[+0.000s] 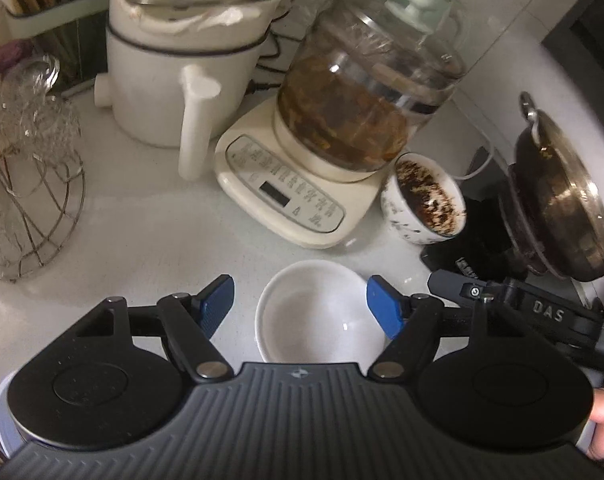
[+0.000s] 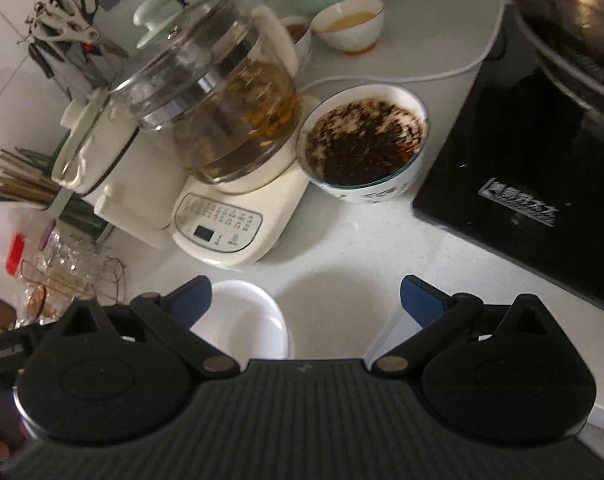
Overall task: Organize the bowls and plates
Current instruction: 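Position both grippers around the rim of the white ceramic bowl, then close both grippers on the rim of the white ceramic bowl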
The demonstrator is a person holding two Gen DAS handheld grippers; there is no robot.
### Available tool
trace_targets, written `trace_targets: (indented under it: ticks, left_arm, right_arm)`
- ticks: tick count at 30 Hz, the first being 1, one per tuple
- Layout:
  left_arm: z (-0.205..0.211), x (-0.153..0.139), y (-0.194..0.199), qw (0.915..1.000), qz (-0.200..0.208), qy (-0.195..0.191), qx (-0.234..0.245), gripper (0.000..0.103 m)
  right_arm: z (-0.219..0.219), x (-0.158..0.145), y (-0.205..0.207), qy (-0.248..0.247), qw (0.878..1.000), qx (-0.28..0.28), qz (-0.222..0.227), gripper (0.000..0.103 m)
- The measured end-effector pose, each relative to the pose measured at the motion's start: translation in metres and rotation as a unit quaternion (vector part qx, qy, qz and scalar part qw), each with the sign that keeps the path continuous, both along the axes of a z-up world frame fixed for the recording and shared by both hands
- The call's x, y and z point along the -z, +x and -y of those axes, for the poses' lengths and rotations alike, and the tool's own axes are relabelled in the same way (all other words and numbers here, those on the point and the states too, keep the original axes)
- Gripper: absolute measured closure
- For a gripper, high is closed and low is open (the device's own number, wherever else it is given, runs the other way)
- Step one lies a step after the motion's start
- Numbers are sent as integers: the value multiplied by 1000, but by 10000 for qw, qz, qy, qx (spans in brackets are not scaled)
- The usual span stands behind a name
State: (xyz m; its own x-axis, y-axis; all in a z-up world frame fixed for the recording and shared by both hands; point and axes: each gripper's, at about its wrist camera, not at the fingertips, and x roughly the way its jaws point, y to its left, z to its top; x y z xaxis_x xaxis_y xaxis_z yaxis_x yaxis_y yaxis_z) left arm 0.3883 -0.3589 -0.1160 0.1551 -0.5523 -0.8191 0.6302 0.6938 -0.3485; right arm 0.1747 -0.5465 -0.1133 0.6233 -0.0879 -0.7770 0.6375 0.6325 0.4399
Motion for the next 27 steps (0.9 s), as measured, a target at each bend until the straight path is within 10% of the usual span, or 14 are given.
trace_targets:
  ticks: [9,17,27]
  left_arm:
    - [7,31,3,9988,-358,269,-209,29]
    - [9,51,4,9967,-646,378,-324,57]
    - [7,58,11,9952,-814,323,-437,76]
  right_arm:
    - [1,27,18,526,9968,-488,-363,38]
    - [-3,42,26,736,9938,-654,-517,74]
    - [2,53,31,1052,9921,-444,-527,83]
